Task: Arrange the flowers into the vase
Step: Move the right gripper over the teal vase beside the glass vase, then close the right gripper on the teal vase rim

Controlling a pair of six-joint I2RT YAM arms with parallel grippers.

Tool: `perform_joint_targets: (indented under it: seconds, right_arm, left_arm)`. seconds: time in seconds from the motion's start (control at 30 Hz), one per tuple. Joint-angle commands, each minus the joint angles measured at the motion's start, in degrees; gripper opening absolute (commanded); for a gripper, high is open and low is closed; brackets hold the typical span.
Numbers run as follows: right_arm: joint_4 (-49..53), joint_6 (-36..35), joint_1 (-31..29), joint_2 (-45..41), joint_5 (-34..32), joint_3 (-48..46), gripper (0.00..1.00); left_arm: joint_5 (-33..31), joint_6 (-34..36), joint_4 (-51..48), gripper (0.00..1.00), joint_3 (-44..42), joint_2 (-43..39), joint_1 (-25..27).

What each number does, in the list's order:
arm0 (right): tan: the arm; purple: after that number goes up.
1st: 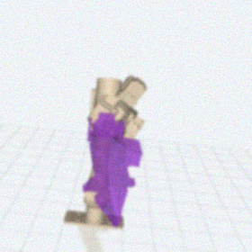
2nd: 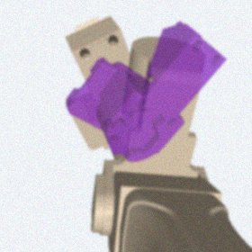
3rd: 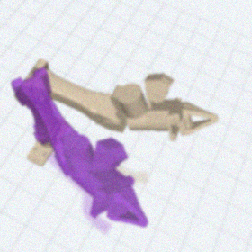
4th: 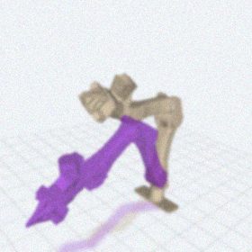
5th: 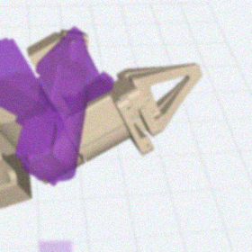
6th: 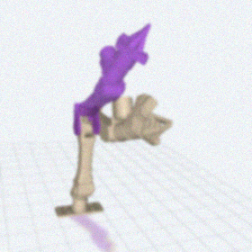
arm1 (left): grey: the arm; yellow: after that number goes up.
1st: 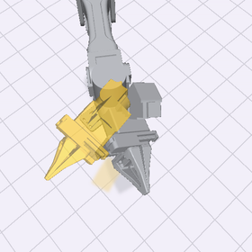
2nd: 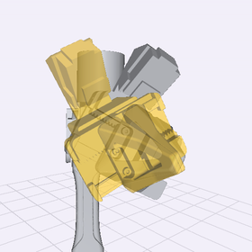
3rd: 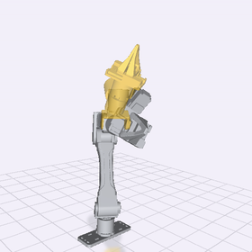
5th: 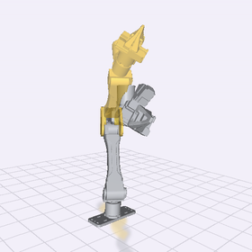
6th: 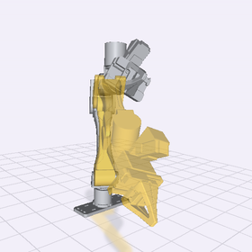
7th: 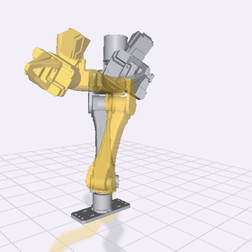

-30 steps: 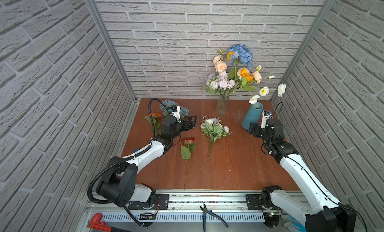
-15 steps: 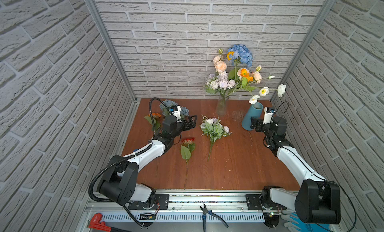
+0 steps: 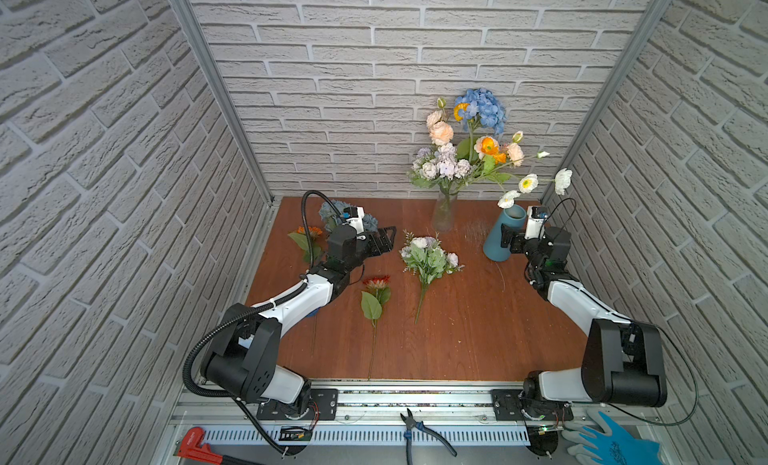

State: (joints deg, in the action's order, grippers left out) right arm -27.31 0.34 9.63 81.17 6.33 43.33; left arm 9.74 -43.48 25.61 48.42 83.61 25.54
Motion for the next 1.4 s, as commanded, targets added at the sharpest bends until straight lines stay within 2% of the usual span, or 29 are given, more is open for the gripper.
perform_joint_targets:
  seconds: [0.0, 0.23, 0.57, 0.63, 0.83, 1.07, 1.37]
  right_arm:
    - [-9.31, -0.47, 0.64, 2.18, 2.59, 1.94, 0.99]
    - [-25.11, 2.93, 1.45, 10.37, 3.84, 1.58, 0.99]
    - [-28.13, 5.03, 1.44, 16.44, 6.90, 5.36, 0.97]
    - [-28.27, 4.95, 1.45, 16.83, 6.77, 5.82, 0.91]
    - [-28.32, 4.09, 1.45, 16.28, 5.33, 5.15, 0.61]
    - [-23.68, 2.28, 1.45, 9.34, 3.83, 2.52, 0.40]
    - [-9.72, 0.95, 1.14, -5.11, 6.15, -2.34, 0.38]
  left_arm:
    - [0.47, 0.68, 1.34, 0.98, 1.30, 0.84, 0.00]
    - [-0.20, 0.79, 0.51, 0.98, 1.48, 0.84, 0.04]
    - [-0.85, 1.03, -0.14, 0.98, 2.17, 1.64, 0.17]
    - [-0.93, 0.99, -0.22, 0.98, 2.18, 1.72, 0.19]
    - [-1.12, 1.09, -0.16, 0.98, 2.02, 1.57, 0.13]
    - [-1.12, 1.46, 0.15, 0.98, 1.30, 0.55, 0.04]
    - [-1.63, 3.09, 0.59, 0.98, 0.00, -2.58, -4.02]
